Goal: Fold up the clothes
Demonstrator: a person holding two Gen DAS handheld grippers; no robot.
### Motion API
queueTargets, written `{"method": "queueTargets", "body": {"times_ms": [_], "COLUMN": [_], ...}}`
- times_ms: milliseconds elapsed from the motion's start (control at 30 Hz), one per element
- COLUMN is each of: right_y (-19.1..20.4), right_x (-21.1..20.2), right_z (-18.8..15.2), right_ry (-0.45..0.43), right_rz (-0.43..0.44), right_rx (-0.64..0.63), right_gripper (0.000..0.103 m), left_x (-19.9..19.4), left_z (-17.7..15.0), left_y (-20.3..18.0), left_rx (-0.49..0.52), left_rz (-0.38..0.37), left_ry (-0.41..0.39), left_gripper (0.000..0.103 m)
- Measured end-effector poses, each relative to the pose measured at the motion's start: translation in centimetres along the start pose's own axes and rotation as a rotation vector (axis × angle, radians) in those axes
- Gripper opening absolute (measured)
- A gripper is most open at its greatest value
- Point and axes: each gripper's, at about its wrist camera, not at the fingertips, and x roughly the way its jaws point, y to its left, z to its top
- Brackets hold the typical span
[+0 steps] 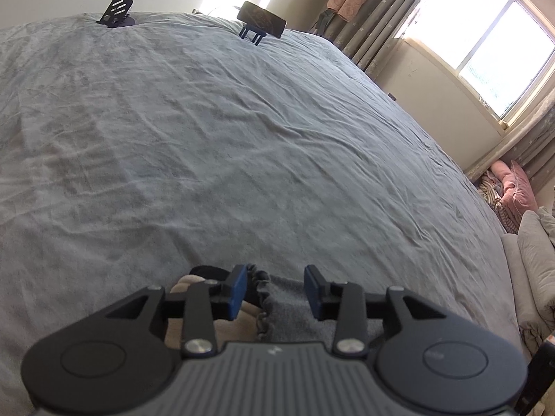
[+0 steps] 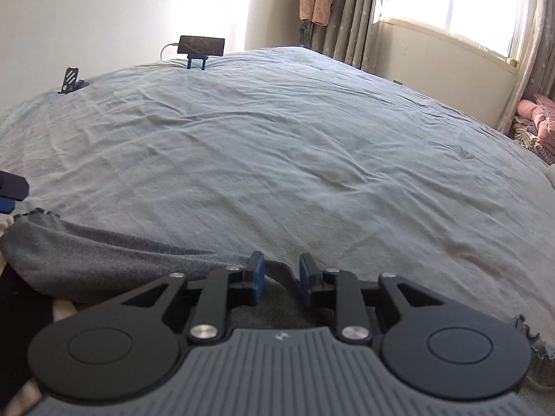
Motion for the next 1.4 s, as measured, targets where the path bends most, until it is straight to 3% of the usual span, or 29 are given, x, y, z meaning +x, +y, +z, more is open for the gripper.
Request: {"method": "queueTargets", "body": {"times_ms": [33, 200, 267, 400, 467, 567, 667, 733, 867, 933, 1200, 1367, 1400], "right_y": [0.3, 2.1, 3.0, 3.0, 2.6, 1.8, 2.0, 2.3, 1.9, 1.9, 1.7, 2.0, 2.1], "right_x": [-1.0, -3.9, -3.3, -2.2, -3.1, -5.6, -5.4, -4.1, -4.2, -4.7, -6.9, -8.2, -8.5], "right_z": [-0.3, -3.6, -4.9, -5.0, -4.2, -3.5, -4.4, -5.4, -5.7, -5.6, -5.9, -5.5, -5.3], "right_ry": [-0.009, 0.034, 0.073, 0.104, 0.089, 0.048, 0.107, 0.163, 0.126, 0.116, 0.069, 0.017, 0.004], "right_rz": [0.028, 0.129, 0.129, 0.092, 0.089, 0.168, 0.204, 0.187, 0.201, 0.204, 0.164, 0.132, 0.131], "right_rx": [-0.031, -0.203, -0.263, -0.214, -0.163, -0.067, -0.055, -0.071, 0.006, 0.035, 0.104, 0.095, 0.094], "right_gripper": [0.054, 0.054, 0.041, 0.001, 0.001, 0.001, 0.001, 0.001, 0.005, 0.013, 0.013, 0.015, 0.022], "left_x": [0.1, 0.4, 0.9, 1.7, 1.6, 0.9, 1.0, 1.3, 1.0, 0.8, 0.2, -1.6, -1.8], "left_z": [-0.1, -0.6, -1.0, -1.3, -0.9, -0.1, 0.1, 0.0, 0.0, 0.1, -0.1, -0.5, -0.6], "left_y": [-0.2, -1.2, -1.8, -1.8, -1.3, -0.5, -0.4, -0.3, -0.5, -0.4, -1.7, -3.8, -4.3], "left_rx": [0.008, 0.052, 0.09, 0.112, 0.092, 0.064, 0.07, 0.07, 0.078, 0.068, 0.074, 0.121, 0.136], "left_rz": [-0.003, -0.012, 0.014, 0.049, 0.047, 0.047, 0.069, 0.076, 0.067, 0.05, 0.007, -0.07, -0.079], "left_ry": [0.006, 0.014, 0.024, 0.032, 0.02, -0.012, -0.022, -0.011, -0.019, -0.027, -0.039, -0.073, -0.077], "left_gripper": [0.037, 0.035, 0.016, 0.007, 0.006, 0.006, 0.006, 0.006, 0.006, 0.006, 0.006, 0.006, 0.006]}}
